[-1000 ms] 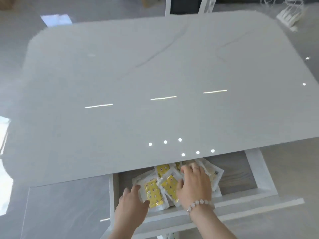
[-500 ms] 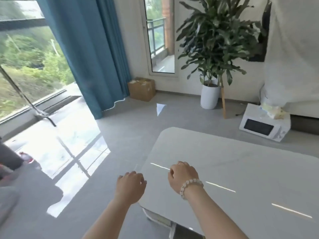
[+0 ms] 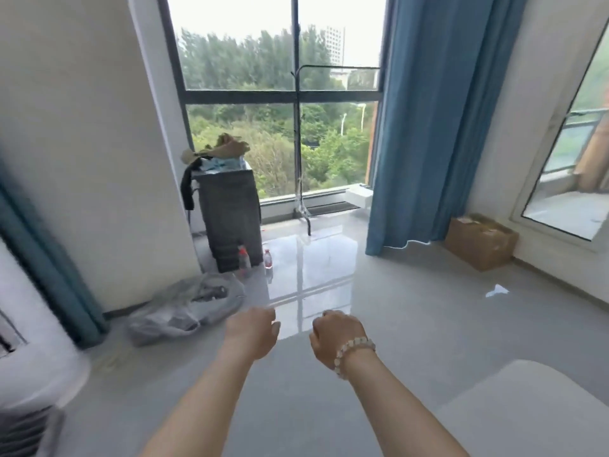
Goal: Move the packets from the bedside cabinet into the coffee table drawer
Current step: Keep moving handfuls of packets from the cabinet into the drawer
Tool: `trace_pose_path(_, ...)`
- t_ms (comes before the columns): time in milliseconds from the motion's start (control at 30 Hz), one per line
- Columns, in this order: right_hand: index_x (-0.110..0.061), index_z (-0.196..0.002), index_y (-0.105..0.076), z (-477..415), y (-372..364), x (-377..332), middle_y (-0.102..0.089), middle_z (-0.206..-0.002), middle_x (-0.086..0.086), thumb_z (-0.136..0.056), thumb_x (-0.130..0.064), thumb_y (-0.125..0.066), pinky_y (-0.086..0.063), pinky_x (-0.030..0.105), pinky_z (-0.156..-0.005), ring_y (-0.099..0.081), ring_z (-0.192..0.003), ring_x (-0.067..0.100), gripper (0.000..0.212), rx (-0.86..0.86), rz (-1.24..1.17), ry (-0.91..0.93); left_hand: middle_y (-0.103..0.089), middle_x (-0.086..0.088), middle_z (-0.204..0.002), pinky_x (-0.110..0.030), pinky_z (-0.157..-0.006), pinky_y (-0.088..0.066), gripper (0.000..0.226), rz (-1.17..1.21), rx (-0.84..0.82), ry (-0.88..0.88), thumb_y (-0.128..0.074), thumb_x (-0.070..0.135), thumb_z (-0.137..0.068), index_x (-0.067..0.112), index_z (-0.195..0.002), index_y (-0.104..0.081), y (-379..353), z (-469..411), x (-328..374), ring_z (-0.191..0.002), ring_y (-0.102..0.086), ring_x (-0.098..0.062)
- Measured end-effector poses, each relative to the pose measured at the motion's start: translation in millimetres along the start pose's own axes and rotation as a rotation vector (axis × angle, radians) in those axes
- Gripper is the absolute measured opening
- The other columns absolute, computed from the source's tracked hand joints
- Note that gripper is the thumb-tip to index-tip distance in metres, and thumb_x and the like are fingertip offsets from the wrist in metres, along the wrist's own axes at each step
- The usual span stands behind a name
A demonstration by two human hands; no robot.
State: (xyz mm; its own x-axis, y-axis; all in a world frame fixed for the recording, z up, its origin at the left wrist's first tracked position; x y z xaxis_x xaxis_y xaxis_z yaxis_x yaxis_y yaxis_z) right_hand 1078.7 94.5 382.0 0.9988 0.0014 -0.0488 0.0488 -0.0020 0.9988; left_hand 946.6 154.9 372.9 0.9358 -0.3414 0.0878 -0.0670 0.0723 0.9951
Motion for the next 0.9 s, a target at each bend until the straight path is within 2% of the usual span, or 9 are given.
trace_pose_path(200, -0.01, -0.117, -0.062, -85.3, -3.1, -147.5, -0.059, -0.12, 0.01, -0.098, -0.028, -0.036, -0.046, 0.035, -0.09, -0.057, -0.111, 0.027, 0.037, 0.021, 0.045, 0.252, -0.055, -0.005, -0.126, -0.034, -0.091, -0.043, 0.037, -0.042, 0.012, 0.254, -0.034, 0.039, -0.099, 0.018, -0.12, -0.055, 12.0, 12.5, -157.0, -0.117, -0.054, -0.026)
trace_pose_path(433, -0.011, -0.118, -0.061, -137.4, -12.1, -298.8, -0.059, -0.12, 0.01, -0.099, -0.028, -0.033, -0.042, 0.033, -0.089, -0.054, -0.114, 0.026, 0.037, 0.021, 0.023, 0.519, -0.058, -0.004, -0.122, -0.032, -0.087, -0.043, 0.034, -0.033, 0.003, 0.535, -0.035, 0.037, -0.099, 0.017, -0.117, -0.056, 15.8, 58.3, -307.4, -0.112, -0.056, -0.026)
trace_pose_path(600, -0.01, -0.113, -0.064, -152.7, -23.2, -381.7, -0.06, -0.118, 0.01, -0.099, -0.025, -0.034, -0.043, 0.032, -0.084, -0.056, -0.11, 0.027, 0.036, -0.029, 0.04, 0.69, -0.059, -0.005, -0.12, -0.034, -0.085, -0.045, 0.037, -0.01, -0.007, 0.697, -0.034, 0.036, -0.099, 0.015, -0.114, -0.06, 9.0, 98.1, -375.2, -0.109, -0.057, -0.026)
trace_pose_path(733, -0.011, -0.113, -0.063, -163.2, -31.3, -443.0, -0.059, -0.118, 0.009, -0.098, -0.026, -0.034, -0.042, 0.033, -0.086, -0.054, -0.112, 0.026, 0.036, -0.041, 0.035, 0.836, -0.061, -0.004, -0.118, -0.033, -0.086, -0.045, 0.038, 0.009, 0.013, 0.838, -0.034, 0.033, -0.099, 0.014, -0.107, -0.065, 6.6, 126.6, -416.3, -0.109, -0.057, -0.025)
trace_pose_path(900, -0.01, -0.108, -0.063, -167.3, -41.5, -527.5, -0.061, -0.112, 0.009, -0.099, -0.03, -0.032, -0.046, 0.034, -0.08, -0.059, -0.102, 0.027, 0.039, -0.074, 0.022, 1.031, -0.061, -0.006, -0.118, -0.034, -0.086, -0.045, 0.04, -0.038, -0.007, 1.01, -0.032, 0.036, -0.1, 0.012, -0.108, -0.063, 9.4, 157.6, -465.7, -0.11, -0.057, -0.026)
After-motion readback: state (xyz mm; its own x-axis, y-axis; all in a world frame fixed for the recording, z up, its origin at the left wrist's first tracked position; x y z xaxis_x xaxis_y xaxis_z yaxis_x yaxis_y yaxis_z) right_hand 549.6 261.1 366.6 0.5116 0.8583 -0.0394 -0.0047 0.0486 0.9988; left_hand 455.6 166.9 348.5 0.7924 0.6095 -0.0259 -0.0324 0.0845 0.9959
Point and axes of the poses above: each hand's wrist, its own z-axis away from the middle knuckle, its own y-axis out of the back of the hand, x = y × z, the point moved 4 cm from there along -z, towards the middle knuckle
